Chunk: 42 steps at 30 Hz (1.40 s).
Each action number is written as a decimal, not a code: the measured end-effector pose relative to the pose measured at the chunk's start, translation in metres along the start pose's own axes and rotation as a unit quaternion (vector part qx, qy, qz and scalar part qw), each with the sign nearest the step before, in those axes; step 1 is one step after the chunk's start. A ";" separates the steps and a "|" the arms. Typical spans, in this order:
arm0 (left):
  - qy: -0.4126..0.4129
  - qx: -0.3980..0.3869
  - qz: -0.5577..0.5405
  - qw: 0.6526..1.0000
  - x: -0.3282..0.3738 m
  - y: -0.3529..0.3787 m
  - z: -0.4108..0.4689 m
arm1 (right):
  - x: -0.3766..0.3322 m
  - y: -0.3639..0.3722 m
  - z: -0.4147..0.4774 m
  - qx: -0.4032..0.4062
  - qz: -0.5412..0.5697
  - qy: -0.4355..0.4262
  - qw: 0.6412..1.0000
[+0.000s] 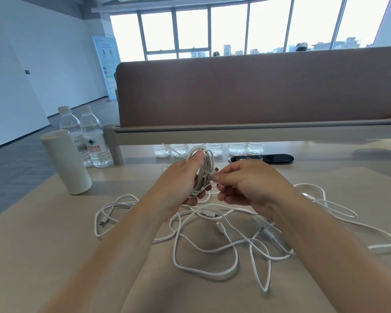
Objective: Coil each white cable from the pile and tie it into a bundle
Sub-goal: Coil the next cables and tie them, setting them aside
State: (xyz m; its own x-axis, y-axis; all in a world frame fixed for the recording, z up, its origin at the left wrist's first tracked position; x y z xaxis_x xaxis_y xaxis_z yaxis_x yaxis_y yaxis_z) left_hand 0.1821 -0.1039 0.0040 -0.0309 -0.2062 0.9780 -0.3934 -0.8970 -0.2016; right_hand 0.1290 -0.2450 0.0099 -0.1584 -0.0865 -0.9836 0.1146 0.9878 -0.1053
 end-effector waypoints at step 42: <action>0.011 -0.037 0.015 0.999 0.000 0.008 -0.004 | -0.001 0.006 0.000 -0.040 -0.062 -0.083 0.994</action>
State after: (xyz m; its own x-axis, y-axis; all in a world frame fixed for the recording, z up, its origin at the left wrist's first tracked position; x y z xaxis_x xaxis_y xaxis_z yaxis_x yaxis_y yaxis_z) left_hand 0.1756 -0.1098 0.0027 -0.0641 -0.2235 0.9726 -0.4581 -0.8593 -0.2276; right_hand 0.1301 -0.2386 0.0100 -0.0014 -0.2209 -0.9753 0.0252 0.9750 -0.2209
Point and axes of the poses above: each hand's wrist, its own z-axis towards the middle knuckle, its own y-axis out of the palm, x = y × z, the point moved 3 cm from there along z, towards the middle knuckle, and after that the axes turned 2 degrees about -x, right-handed, at the moved point
